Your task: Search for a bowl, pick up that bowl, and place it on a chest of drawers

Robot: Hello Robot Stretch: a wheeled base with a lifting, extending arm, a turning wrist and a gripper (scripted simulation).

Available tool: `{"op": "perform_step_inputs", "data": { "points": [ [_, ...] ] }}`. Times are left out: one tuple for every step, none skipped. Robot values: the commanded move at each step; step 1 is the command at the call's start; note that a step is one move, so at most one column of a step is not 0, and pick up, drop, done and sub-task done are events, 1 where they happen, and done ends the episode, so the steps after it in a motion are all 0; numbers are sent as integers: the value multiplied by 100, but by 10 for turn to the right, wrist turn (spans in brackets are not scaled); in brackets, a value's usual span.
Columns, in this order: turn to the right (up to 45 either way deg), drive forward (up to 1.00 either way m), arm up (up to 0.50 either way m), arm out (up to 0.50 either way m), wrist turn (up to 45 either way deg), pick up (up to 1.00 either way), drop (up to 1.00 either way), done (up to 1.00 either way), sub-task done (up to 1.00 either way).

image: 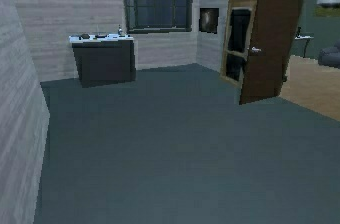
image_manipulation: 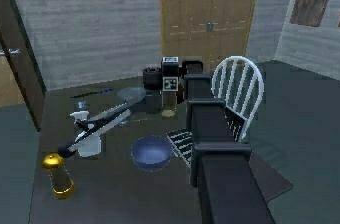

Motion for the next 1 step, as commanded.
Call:
{"op": "perform_step_inputs", "data": {
  "points": [
    [0, 0, 0, 0, 450, 0, 0, 0, 0]
  ]
}}
